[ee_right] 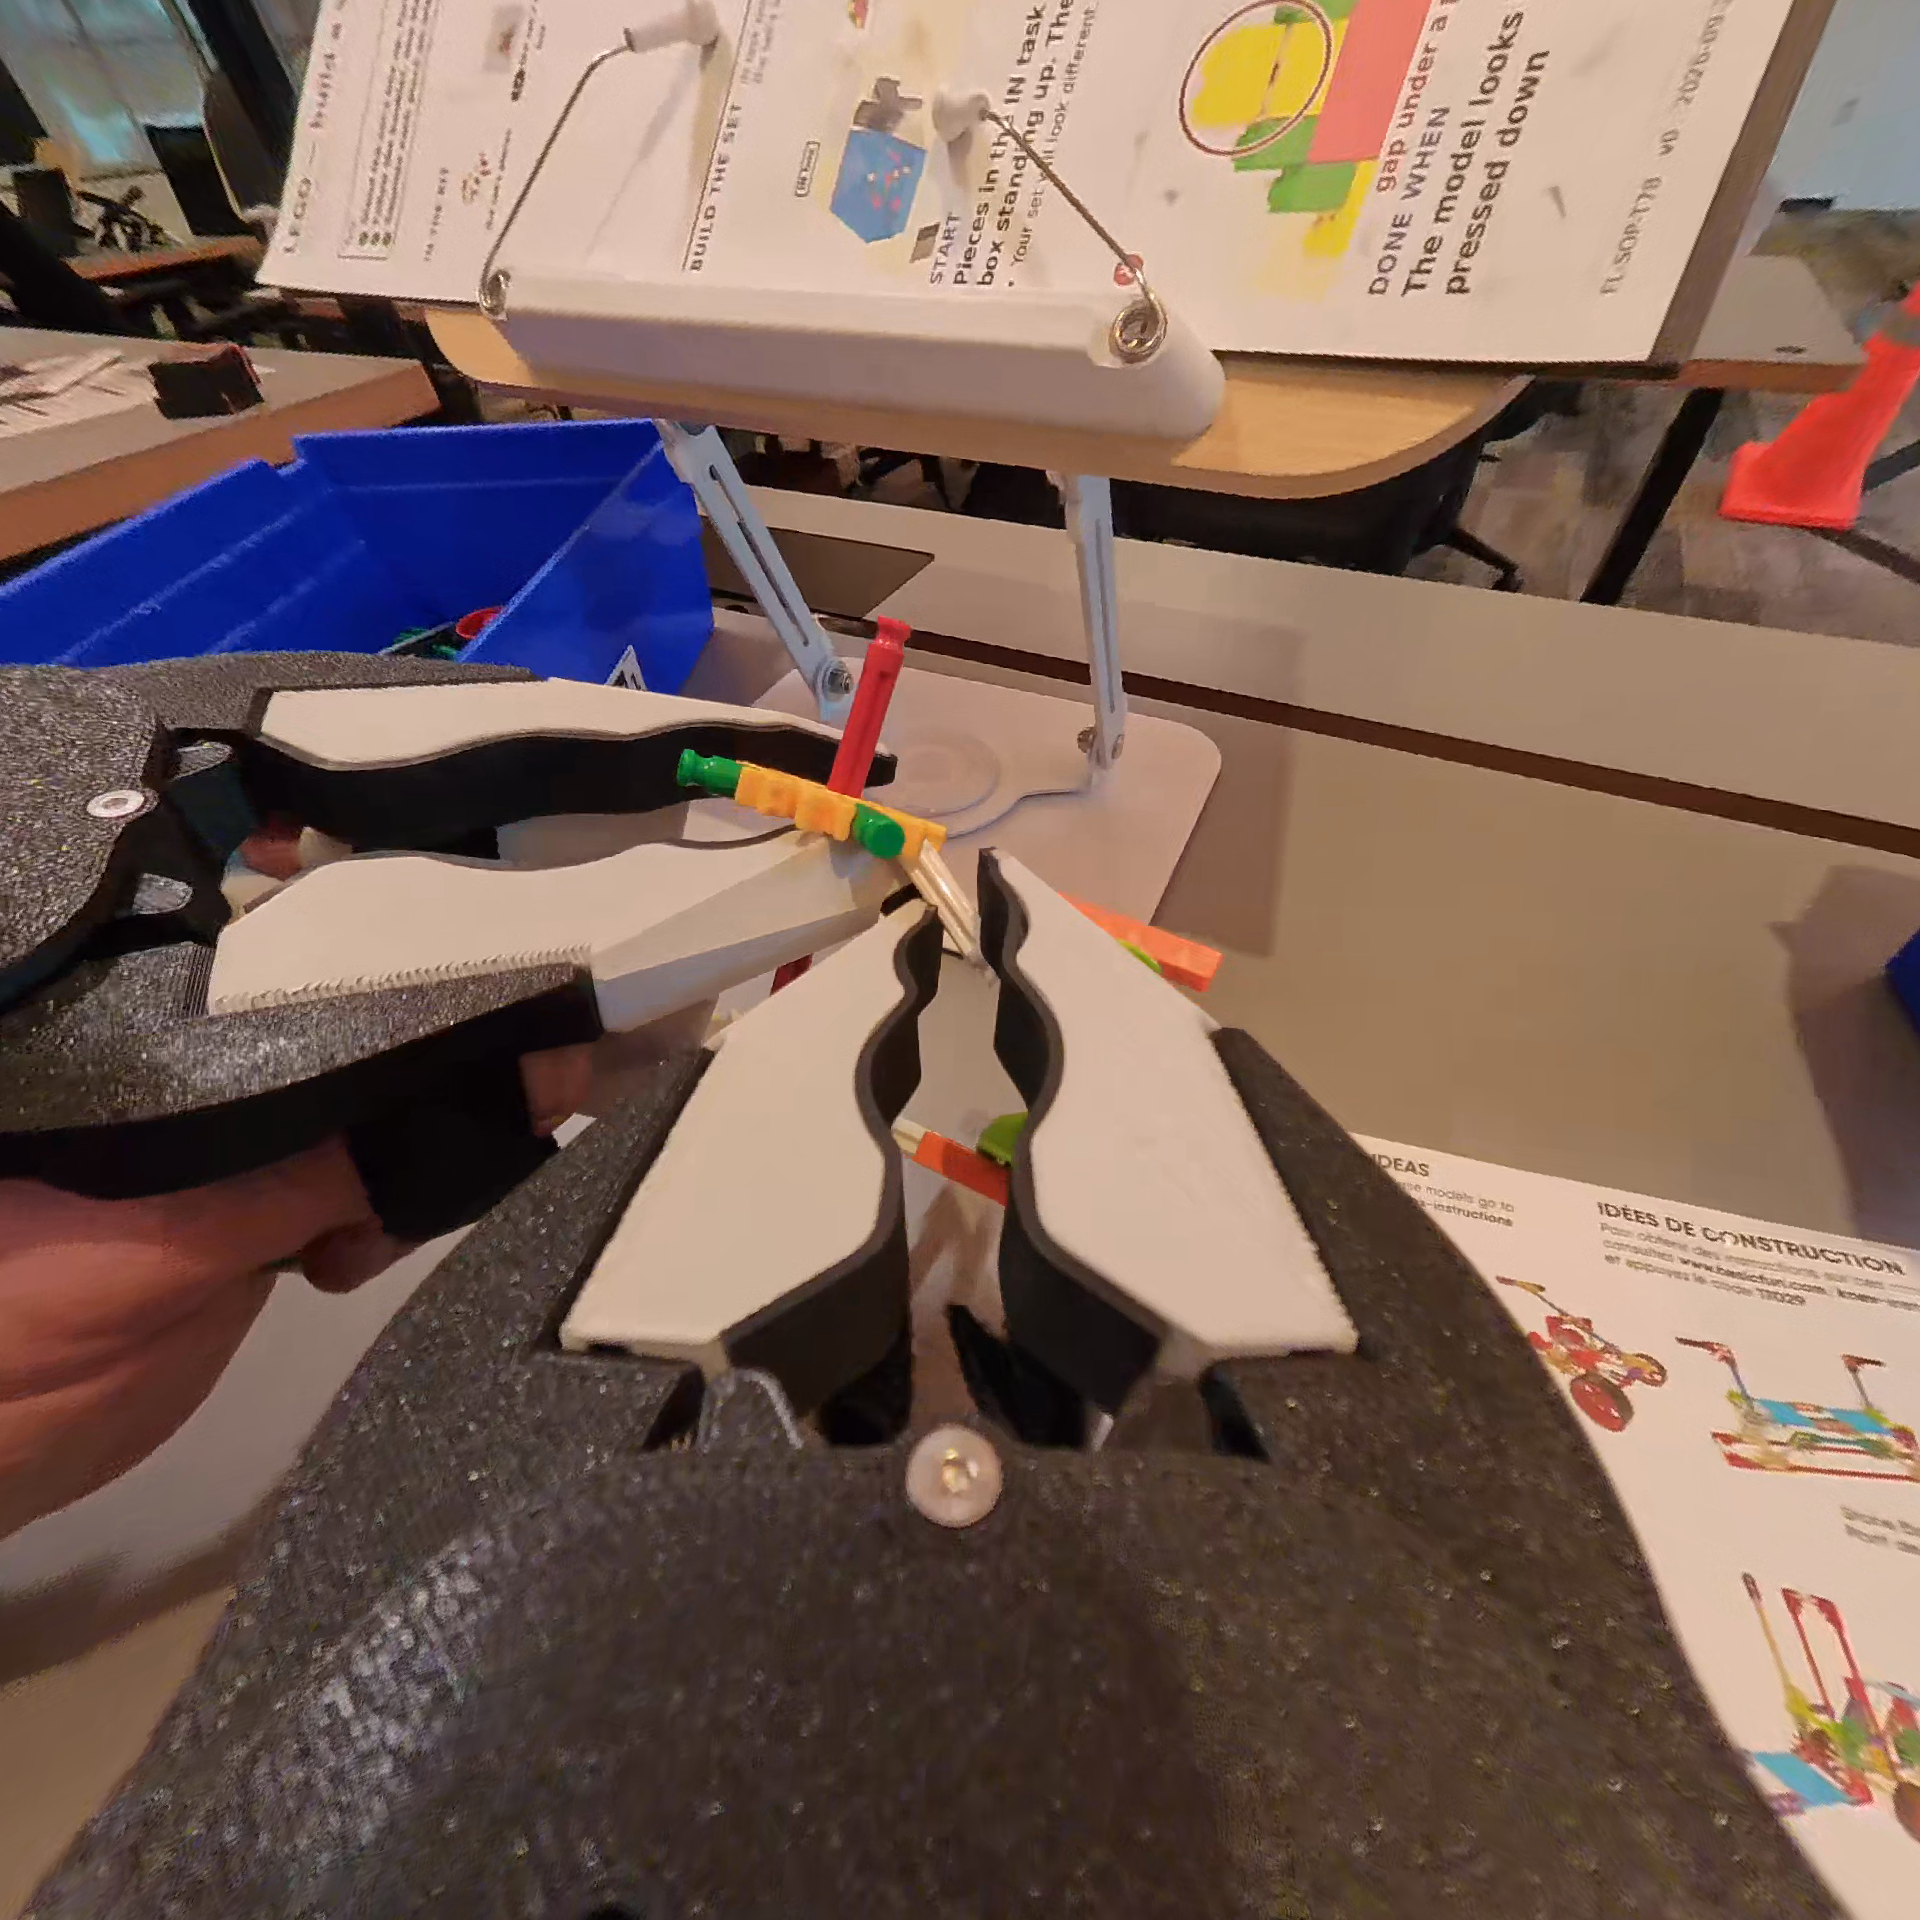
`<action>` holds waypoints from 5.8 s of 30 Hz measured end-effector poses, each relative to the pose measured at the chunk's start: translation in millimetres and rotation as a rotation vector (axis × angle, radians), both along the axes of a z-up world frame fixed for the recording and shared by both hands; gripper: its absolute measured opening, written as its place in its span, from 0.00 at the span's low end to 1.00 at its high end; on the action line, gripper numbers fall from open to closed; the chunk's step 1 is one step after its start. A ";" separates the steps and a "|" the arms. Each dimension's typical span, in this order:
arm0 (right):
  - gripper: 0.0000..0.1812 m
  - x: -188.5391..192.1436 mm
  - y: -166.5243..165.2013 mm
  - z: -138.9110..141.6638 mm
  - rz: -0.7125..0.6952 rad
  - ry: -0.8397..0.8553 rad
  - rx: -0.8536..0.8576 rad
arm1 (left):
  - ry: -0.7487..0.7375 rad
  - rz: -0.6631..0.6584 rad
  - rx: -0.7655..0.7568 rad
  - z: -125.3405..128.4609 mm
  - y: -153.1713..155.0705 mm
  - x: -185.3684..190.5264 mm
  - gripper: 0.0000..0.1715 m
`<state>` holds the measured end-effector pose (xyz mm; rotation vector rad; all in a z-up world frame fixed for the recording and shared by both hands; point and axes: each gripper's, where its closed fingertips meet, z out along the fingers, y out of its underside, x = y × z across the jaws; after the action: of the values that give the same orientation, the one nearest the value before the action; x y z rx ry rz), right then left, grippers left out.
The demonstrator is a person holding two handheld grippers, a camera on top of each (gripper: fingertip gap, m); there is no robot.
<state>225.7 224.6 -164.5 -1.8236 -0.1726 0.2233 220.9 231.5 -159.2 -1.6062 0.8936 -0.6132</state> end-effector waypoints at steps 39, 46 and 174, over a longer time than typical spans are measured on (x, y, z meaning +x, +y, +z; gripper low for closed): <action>0.02 -26.6 -35.7 -57.6 0.481 -0.152 -0.326 | 0.577 -0.453 0.162 -10.3 -29.7 -49.6 0.14; 0.02 -31.9 -61.3 -79.7 0.586 -0.254 -0.446 | 0.587 -0.459 0.265 -7.3 -30.1 -45.0 0.14; 0.04 -30.9 -74.3 21.5 0.675 -0.085 0.110 | 0.375 -0.262 0.058 41.8 25.4 -142.6 0.10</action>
<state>194.8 150.3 -143.0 -1.6120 -0.8460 0.5942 78.4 256.8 -117.4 -1.5904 1.4027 -0.4643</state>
